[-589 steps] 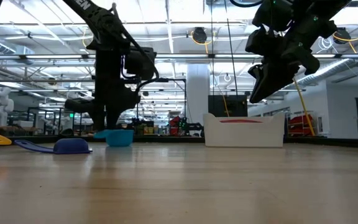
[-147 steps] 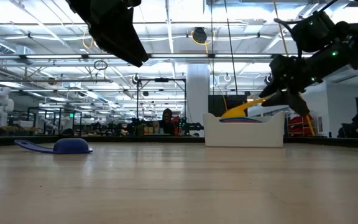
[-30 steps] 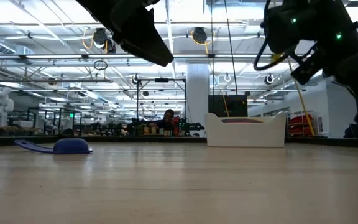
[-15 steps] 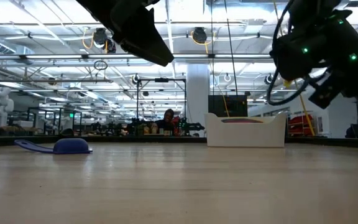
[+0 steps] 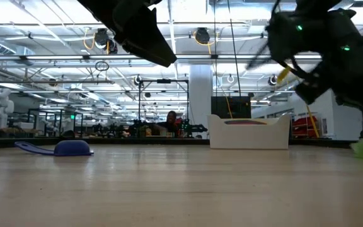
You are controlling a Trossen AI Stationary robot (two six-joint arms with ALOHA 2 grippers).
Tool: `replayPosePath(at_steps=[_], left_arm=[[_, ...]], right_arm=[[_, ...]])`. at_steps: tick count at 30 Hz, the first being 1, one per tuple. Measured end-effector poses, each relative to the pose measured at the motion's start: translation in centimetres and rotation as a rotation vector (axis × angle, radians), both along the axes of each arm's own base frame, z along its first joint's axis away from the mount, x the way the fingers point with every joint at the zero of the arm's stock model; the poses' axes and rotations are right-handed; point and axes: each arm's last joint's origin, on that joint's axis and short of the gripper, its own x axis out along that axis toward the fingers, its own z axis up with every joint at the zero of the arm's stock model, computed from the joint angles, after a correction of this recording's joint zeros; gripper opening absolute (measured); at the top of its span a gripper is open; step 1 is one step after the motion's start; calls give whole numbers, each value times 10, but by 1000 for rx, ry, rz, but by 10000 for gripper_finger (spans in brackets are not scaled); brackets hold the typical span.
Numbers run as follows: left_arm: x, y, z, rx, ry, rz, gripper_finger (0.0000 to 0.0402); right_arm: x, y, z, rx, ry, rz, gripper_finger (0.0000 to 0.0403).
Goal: Nest measuring cups in basket
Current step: Stack the green measuring cup on top of the yellow measuring cup in the white bin
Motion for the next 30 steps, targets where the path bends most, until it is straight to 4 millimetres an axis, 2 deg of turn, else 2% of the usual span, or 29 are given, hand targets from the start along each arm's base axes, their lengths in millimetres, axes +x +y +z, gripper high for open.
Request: replayPosePath(at_steps=[7,12,15,20,24,30], left_arm=[[0,0,0,0,-1,0,273],[0,-1,0,-3,0,-2,273],[-1,-2,0,-1,0,-6,273],[0,-2,0,-2,-2,-6,273],[0,-2,1,0,-14,-9,273],[1,-2,2,-3,-22,-9,273]], right_arm=[[36,6,1,61,-347,-15,0],[47,8,12,67,-419,36,0],[49,7,19,49,-452,58,0],[43,-2,34,-92,-496,38,6],[35,-12,38,-143,-450,14,30],[39,-16,33,-142,-437,17,78]])
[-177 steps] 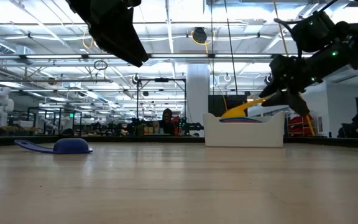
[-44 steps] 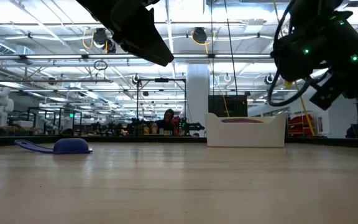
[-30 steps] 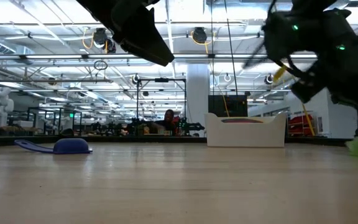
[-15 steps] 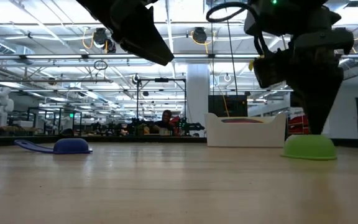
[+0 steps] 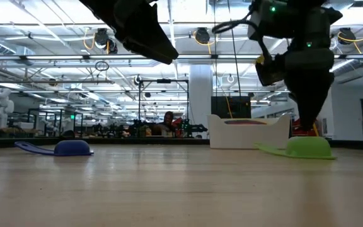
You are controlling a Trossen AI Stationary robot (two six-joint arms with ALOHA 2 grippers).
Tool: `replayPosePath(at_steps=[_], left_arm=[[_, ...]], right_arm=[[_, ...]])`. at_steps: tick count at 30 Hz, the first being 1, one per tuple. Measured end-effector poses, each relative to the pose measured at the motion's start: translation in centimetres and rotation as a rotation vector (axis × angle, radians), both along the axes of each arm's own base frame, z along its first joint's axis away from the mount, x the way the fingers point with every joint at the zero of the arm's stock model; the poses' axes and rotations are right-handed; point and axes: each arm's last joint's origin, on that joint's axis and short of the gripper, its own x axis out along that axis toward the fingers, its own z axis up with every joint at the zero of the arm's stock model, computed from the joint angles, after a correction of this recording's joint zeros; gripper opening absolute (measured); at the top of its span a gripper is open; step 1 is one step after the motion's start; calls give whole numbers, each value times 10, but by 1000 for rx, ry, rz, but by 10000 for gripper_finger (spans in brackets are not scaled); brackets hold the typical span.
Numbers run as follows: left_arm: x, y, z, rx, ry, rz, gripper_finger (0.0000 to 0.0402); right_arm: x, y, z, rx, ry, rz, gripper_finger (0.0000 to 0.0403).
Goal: Nest measuring cups in basket
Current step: Stack the green measuring cup on top of the yellow measuring cup in the white bin
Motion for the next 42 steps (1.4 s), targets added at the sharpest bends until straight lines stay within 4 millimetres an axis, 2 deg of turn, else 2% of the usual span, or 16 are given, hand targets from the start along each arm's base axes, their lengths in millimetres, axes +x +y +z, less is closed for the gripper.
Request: replayPosePath(at_steps=[7,15,25,27,32,36,42], left_arm=[[0,0,0,0,1,-1,273],[0,0,0,1,1,-1,273],[4,0,-2,-37,-29,24,273],[12,-1,-8,-93,-65,31,273],[37,-5,-39,-334,-83,-42,273],[48,3,-63,-488,-62,30,273],[67,12,-85,-681,-111,55,273]], right_arm=[[-5,7,-18,31,44,-31,90],[8,35,-14,190,-144,68,91],[16,32,-11,103,-250,75,91],[18,31,-10,80,-270,97,91],[7,28,-1,9,-259,144,91],[-8,21,19,-122,-297,145,91],[-31,12,56,-284,-456,156,91]])
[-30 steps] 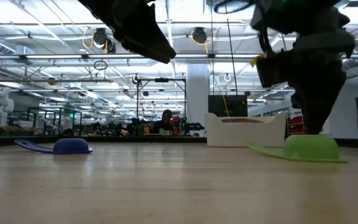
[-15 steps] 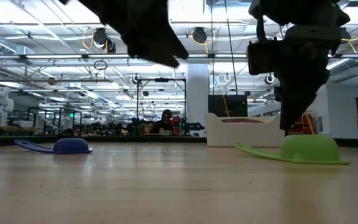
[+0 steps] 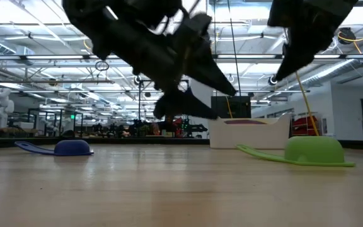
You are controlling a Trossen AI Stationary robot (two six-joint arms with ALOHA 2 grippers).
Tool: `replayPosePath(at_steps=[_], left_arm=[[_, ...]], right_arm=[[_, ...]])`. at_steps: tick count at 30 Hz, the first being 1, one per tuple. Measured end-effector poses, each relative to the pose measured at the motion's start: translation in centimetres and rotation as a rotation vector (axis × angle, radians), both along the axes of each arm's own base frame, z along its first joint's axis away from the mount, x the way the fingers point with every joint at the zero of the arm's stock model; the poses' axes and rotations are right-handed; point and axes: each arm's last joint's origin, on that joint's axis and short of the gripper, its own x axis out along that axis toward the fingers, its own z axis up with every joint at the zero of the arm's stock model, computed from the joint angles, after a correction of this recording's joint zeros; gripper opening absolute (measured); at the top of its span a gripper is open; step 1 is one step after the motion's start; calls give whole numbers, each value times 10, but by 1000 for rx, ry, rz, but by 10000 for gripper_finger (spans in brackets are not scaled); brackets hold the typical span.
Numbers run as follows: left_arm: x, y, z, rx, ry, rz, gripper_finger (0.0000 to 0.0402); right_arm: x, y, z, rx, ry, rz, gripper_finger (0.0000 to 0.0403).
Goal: Nest measuring cups in basket
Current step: Stack the green measuring cup on top of the yellow measuring cup in the white bin
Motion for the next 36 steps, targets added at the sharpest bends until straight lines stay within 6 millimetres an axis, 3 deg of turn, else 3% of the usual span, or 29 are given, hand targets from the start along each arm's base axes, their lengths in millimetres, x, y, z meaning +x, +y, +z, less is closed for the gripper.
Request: replayPosePath(at_steps=[7,12,20,25,36], left_arm=[[25,19,-20,-89,123,2,273],[40,24,-18,-104,160,-42,273],[39,40,-20,-105,217,-40,273],[41,45,-34,-163,245,-54,273],[47,40,-41,-227,193,-84,272]], right_arm=[[-16,-5,22,-64,-116,19,91],[-25,-6,15,-67,-104,25,91],[-28,-7,10,-83,-86,43,91],[-27,-7,10,-83,-95,45,91],[-26,-7,11,-92,-107,56,91]])
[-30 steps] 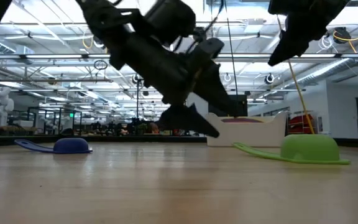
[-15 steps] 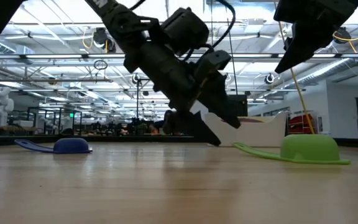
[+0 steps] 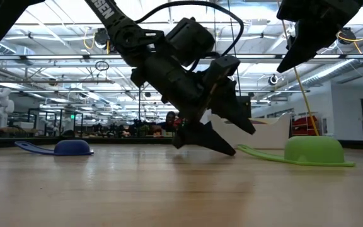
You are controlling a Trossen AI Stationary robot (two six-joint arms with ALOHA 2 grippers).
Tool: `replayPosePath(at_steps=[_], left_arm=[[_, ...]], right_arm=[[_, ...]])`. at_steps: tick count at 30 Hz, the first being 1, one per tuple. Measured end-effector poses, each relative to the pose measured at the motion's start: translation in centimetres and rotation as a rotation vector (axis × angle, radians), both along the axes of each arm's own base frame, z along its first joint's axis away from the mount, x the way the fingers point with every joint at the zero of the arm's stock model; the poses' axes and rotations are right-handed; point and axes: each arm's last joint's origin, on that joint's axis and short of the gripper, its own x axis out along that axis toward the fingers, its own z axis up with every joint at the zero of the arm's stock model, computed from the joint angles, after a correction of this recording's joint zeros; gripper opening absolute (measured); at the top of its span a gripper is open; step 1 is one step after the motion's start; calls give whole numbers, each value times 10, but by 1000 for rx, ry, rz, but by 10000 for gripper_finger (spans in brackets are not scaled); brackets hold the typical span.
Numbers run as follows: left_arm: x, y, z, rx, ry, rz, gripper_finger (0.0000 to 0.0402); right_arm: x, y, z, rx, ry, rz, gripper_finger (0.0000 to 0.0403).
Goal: Nest measuring cups in basket
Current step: Stack the green measuring cup on top of the yellow measuring cup in the white bin
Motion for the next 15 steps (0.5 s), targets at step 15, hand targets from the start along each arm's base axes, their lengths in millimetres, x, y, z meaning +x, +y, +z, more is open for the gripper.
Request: replayPosePath(at_steps=[15], left_arm=[[1,-15,-1,-4,-21,-17,118]], right_arm=[[0,0,0,-4,-1,5,91]])
